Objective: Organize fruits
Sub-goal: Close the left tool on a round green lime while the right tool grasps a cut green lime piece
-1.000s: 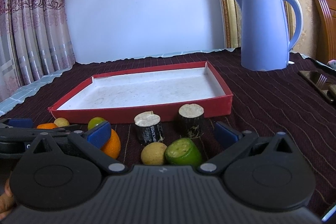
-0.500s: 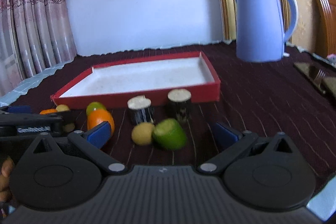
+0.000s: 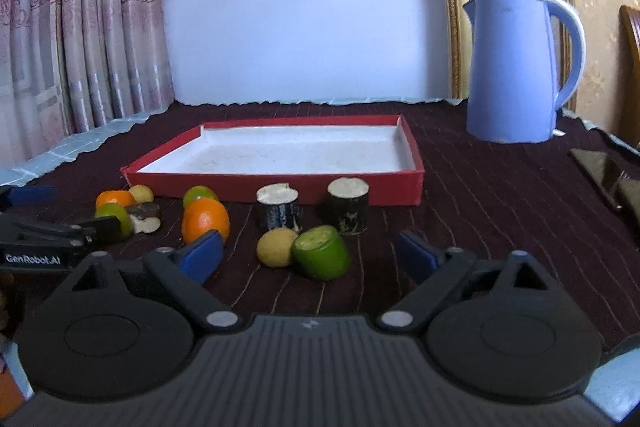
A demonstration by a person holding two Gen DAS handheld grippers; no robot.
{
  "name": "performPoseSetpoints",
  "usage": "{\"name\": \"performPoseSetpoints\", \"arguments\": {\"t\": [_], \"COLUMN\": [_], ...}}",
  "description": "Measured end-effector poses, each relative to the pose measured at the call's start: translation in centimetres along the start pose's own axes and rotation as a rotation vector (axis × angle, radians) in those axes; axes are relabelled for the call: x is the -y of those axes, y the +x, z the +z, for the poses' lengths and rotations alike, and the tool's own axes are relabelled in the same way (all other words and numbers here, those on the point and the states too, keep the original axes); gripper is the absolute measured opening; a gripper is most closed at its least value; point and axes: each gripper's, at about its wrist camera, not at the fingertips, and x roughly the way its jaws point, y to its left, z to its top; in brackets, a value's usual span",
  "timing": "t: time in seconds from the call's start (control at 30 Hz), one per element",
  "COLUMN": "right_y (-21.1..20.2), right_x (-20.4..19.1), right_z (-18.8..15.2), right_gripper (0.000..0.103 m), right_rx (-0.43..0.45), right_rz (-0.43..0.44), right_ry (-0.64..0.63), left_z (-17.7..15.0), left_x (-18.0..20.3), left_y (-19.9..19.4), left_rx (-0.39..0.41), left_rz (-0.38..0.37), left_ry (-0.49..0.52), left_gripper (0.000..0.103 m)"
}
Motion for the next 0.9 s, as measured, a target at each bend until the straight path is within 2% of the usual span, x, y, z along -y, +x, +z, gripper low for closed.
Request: {"name": "performPoseSetpoints", "arguments": {"t": [0.07,0.13,0.27,0.3,0.33,0.37,0.4,0.5,0.53,0.63,0.73,0.8,0.9], "right_y": [0.1,0.3,0.6,0.7,0.7,0.8,0.8,0.9,0.9,1.1,1.3,1.5,1.9], "right_x": [-0.4,-0.7,-0.5,-0.5,-0.5,-0.5,-0.5,-0.3,-0.3,-0.2,0.0,0.2,0.4], "right_z": [0.0,0.1,0.1,0.1,0.1,0.1,0.1,0.2,0.2,0.1,0.0,0.0,-0.1], "right_gripper": [0.092,0.087,0.081,0.079,0.077,0.076,0.075,0.070,0.070,0.066,0.056,0.043,0.033], "right_rx": [0.005,0.003,-0.018,-0.020,-0.023,-0.025,-0.024,-0.029,-0.032,-0.041,-0.056,-0.067,-0.084], "right_rz": [-0.021,-0.046,-0.048,-0.050,-0.051,-0.055,-0.058,-0.057,-0.053,-0.049,-0.039,-0.033,-0.022], "right_ry": [-0.036,-0.061,-0.062,-0.065,-0.070,-0.075,-0.075,-0.074,-0.072,-0.073,-0.065,-0.057,-0.044], "left_z": [0.2,0.4,0.8,0.8,0.8,0.8,0.8,0.9,0.9,0.9,0.8,0.8,0.8], "left_x": [0.3,0.8,1.5,1.7,1.8,1.9,2.0,2.3,2.4,2.5,2.4,2.3,2.1], "left_y": [0.1,0.2,0.4,0.4,0.6,0.7,1.0,1.3,1.3,1.2,1.1,1.1,1.0], "left_rx": [-0.012,-0.016,-0.030,-0.036,-0.046,-0.060,-0.079,-0.089,-0.091,-0.089,-0.085,-0.085,-0.082], "left_rz": [-0.027,-0.021,-0.024,-0.030,-0.037,-0.046,-0.061,-0.069,-0.076,-0.075,-0.078,-0.083,-0.095], "left_ry": [0.008,0.019,0.028,0.026,0.025,0.021,0.016,0.010,0.010,0.008,0.004,-0.003,-0.012], "left_gripper": [0.103,0.103,0.102,0.098,0.086,0.066,0.058,0.047,0.038,0.033,0.032,0.032,0.032]}}
